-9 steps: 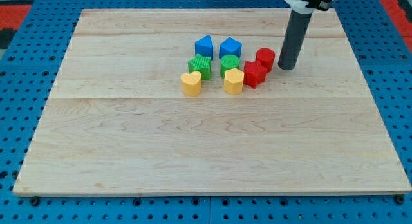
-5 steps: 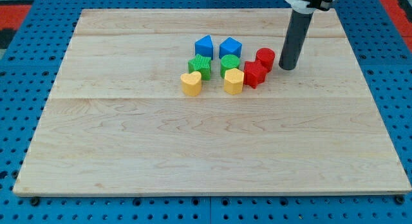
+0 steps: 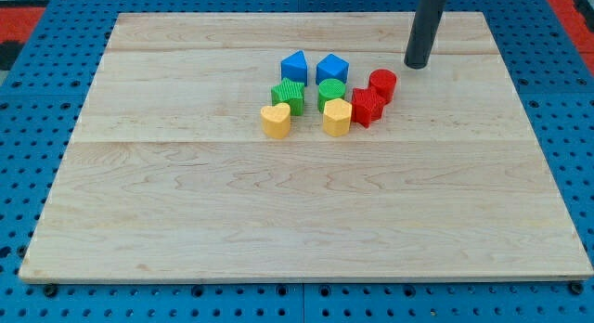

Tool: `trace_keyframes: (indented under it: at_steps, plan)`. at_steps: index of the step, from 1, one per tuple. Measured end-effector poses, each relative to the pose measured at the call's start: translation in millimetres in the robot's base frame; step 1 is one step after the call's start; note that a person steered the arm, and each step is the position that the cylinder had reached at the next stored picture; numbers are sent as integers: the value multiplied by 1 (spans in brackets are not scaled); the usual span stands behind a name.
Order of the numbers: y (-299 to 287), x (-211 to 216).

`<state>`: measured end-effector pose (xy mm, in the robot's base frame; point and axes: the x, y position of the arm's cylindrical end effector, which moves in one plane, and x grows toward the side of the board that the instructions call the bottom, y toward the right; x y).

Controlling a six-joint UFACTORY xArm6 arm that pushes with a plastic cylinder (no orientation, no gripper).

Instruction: Push the yellow hexagon to the bottom right corner of the board

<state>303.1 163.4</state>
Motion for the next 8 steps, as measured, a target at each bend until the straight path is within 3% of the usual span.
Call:
trace_keyframes:
  at_steps: [4,6,8]
  plan:
    - [-75,17]
    - [-129,66]
    - [-130,152]
